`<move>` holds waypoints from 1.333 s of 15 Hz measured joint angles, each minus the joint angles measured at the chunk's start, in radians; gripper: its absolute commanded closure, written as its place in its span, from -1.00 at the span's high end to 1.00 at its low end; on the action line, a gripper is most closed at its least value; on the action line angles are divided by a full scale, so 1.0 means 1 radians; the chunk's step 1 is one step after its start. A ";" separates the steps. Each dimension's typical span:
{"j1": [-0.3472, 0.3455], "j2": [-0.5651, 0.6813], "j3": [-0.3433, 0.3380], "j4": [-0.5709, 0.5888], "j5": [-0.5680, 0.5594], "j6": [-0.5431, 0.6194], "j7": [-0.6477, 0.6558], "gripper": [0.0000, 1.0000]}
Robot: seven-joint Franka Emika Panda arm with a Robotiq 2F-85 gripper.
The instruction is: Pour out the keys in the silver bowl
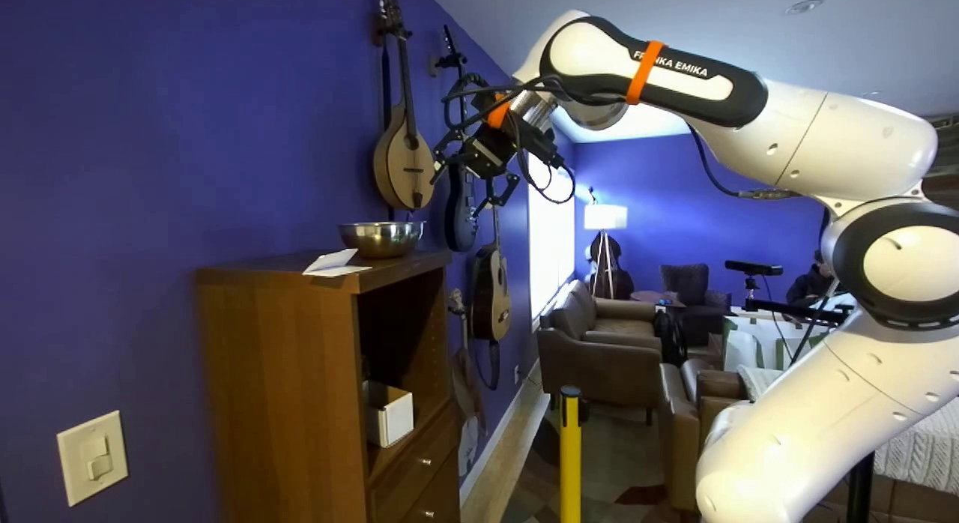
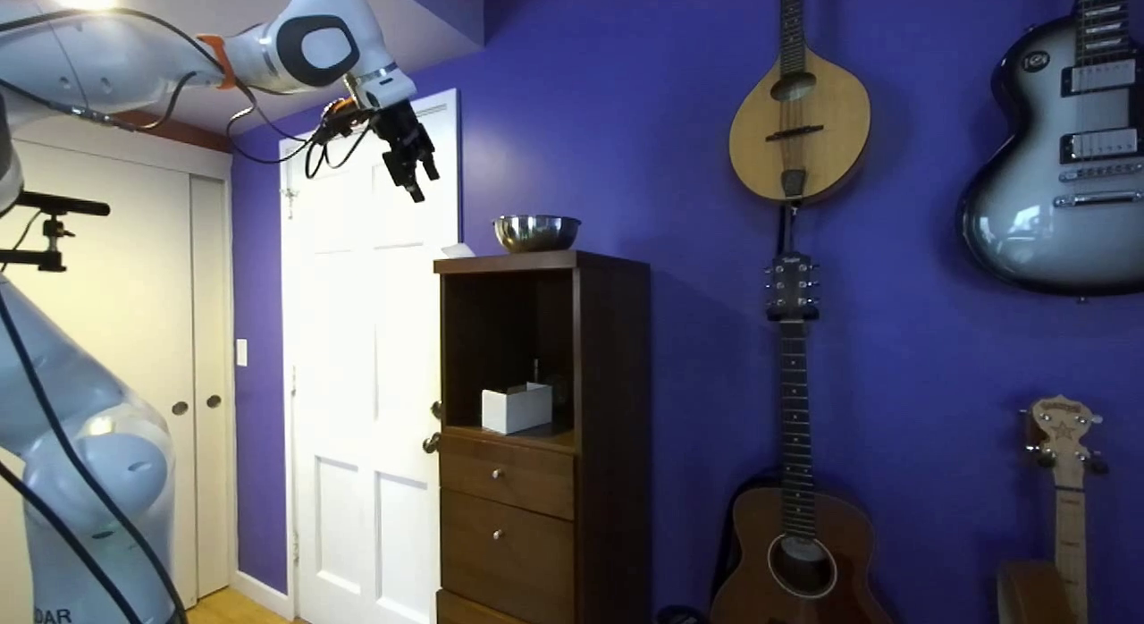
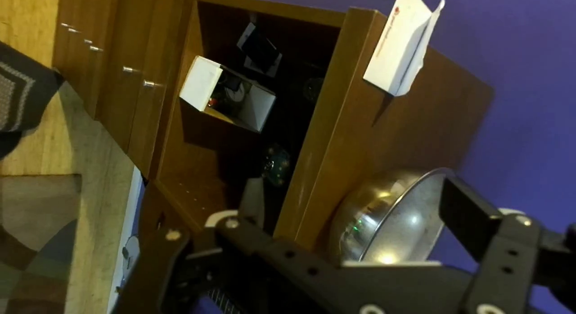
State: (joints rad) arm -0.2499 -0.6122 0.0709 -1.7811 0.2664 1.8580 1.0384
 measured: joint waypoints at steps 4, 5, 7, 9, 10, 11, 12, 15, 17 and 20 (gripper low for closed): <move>0.022 0.020 -0.017 0.015 -0.027 -0.003 -0.064 1.00; 0.030 0.029 -0.031 0.036 -0.055 -0.022 -0.114 1.00; 0.033 0.068 -0.065 0.108 -0.121 -0.069 -0.219 1.00; 0.033 0.123 -0.083 0.194 -0.184 -0.074 -0.311 1.00; 0.033 0.156 -0.083 0.237 -0.217 -0.062 -0.345 1.00; 0.033 0.191 -0.079 0.276 -0.245 -0.048 -0.369 1.00; 0.034 0.229 -0.073 0.314 -0.268 -0.028 -0.386 1.00; 0.034 0.349 -0.058 0.411 -0.344 0.026 -0.396 1.00; 0.033 0.399 -0.058 0.451 -0.357 0.032 -0.396 1.00; 0.032 0.411 -0.058 0.459 -0.364 0.026 -0.398 1.00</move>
State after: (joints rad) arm -0.2179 -0.2009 0.0132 -1.3216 -0.0978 1.8845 0.6405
